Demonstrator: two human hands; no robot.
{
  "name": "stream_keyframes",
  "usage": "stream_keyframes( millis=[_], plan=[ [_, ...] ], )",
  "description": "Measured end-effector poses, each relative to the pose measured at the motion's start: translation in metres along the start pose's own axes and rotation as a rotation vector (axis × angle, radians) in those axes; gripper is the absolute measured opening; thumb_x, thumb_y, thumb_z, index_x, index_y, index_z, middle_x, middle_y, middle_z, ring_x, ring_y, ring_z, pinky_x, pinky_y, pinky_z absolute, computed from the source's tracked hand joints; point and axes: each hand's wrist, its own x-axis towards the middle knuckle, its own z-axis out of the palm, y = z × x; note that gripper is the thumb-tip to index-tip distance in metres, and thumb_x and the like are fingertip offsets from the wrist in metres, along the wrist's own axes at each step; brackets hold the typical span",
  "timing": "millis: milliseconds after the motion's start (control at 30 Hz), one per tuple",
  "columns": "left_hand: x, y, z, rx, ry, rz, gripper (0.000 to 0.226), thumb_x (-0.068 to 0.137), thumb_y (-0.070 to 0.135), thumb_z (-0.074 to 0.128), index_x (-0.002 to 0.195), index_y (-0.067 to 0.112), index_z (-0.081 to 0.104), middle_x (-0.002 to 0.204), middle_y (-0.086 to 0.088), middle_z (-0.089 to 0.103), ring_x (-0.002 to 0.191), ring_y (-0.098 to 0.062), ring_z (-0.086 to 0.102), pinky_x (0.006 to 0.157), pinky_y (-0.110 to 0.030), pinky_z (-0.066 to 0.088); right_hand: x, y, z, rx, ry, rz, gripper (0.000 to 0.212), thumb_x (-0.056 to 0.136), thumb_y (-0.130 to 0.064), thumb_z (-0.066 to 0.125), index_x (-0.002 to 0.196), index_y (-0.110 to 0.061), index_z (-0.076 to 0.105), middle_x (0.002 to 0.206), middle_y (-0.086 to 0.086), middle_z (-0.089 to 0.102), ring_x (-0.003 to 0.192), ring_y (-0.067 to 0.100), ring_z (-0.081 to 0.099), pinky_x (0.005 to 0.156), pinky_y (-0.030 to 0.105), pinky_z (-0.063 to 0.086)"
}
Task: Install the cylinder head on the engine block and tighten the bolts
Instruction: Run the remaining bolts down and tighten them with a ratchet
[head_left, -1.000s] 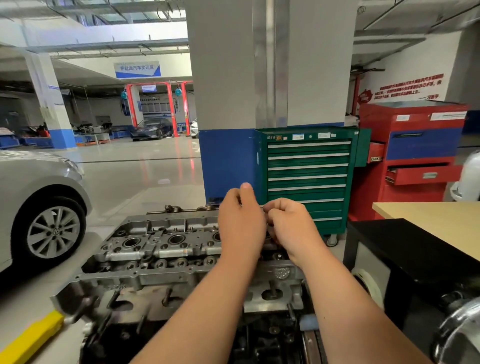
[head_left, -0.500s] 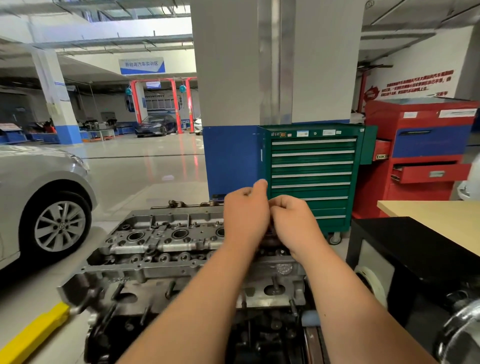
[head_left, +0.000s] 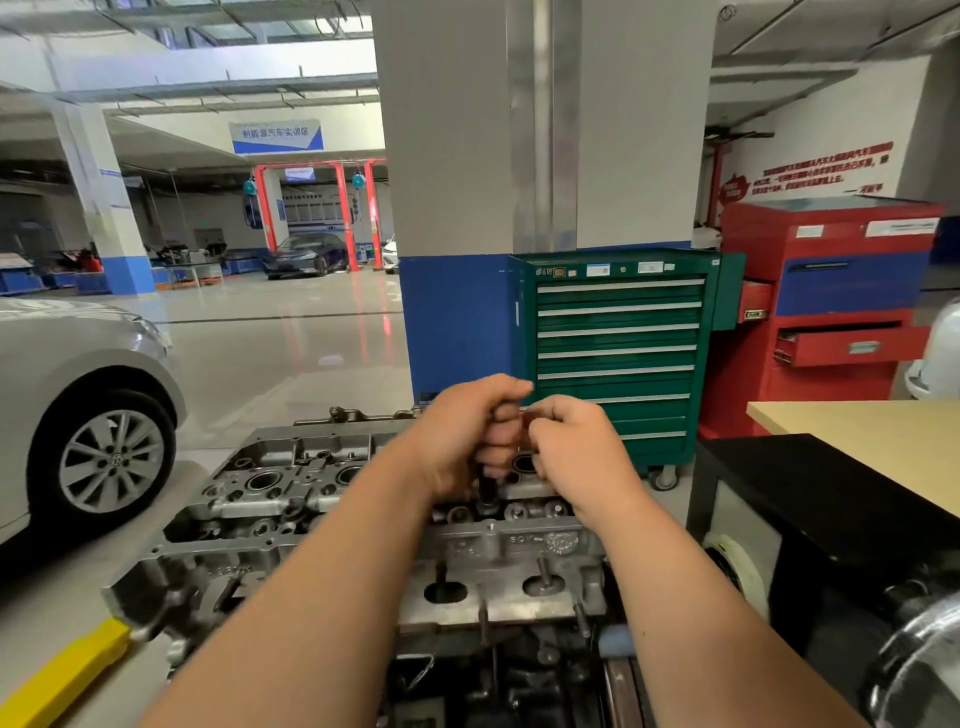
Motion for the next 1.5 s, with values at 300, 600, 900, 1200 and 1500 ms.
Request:
stream_keyframes(
  millis=[300,600,900,1200,1500],
  plan=[
    [-0.003,-0.029,0.034,0.203,0.596,0.309,0.037,0.089,0.036,0.054,0.059,0.016,0.043,0.052,0.004,0.047,0.044,-0.013,0.040,0.051,-0.026,0.032,-0.005,-0.004,-0.001,-0.023,-0.007,-0.034,0.022,0.085,-0.007,0.052,0.075,-0.019,0.068,0.052,-0.007,0.063,0.045,0.006,0.052,0.040,0.018,0.039],
    [-0.008,-0.029,0.036,0.152,0.565,0.290,0.030,0.091,0.035,0.052,0.066,0.019,0.045,0.058,0.007,0.051,0.055,-0.015,0.048,0.053,-0.028,0.033,-0.004,-0.004,0.000,-0.001,-0.009,-0.007,0.021,0.085,-0.007,0.054,0.073,-0.019,0.067,0.060,-0.001,0.066,0.048,0.009,0.053,0.044,0.021,0.041],
    [0.002,-0.008,0.002,-0.094,-0.011,-0.023,0.038,0.082,0.024,0.043,0.045,0.023,0.037,0.039,0.007,0.028,0.036,-0.012,0.016,0.042,-0.023,0.021,-0.001,-0.001,0.001,-0.038,0.014,0.002,0.026,0.081,-0.002,0.047,0.074,-0.019,0.066,0.044,-0.010,0.053,0.038,0.006,0.040,0.037,0.017,0.029],
    [0.003,-0.010,0.003,0.073,-0.006,0.014,0.042,0.079,0.023,0.049,0.040,0.021,0.034,0.039,0.005,0.026,0.042,-0.016,0.014,0.046,-0.028,0.021,0.002,0.001,0.001,-0.038,-0.005,-0.020,0.025,0.084,-0.006,0.049,0.069,-0.018,0.065,0.042,-0.010,0.050,0.042,0.011,0.040,0.041,0.021,0.030],
    [-0.005,-0.040,0.048,0.170,0.688,0.416,0.031,0.087,0.046,0.053,0.069,0.022,0.046,0.065,0.009,0.055,0.057,-0.005,0.050,0.056,-0.026,0.038,0.001,-0.002,0.000,0.021,-0.054,-0.031,0.029,0.086,-0.008,0.055,0.061,-0.018,0.065,0.052,-0.004,0.062,0.049,0.010,0.052,0.047,0.023,0.041]
  ],
)
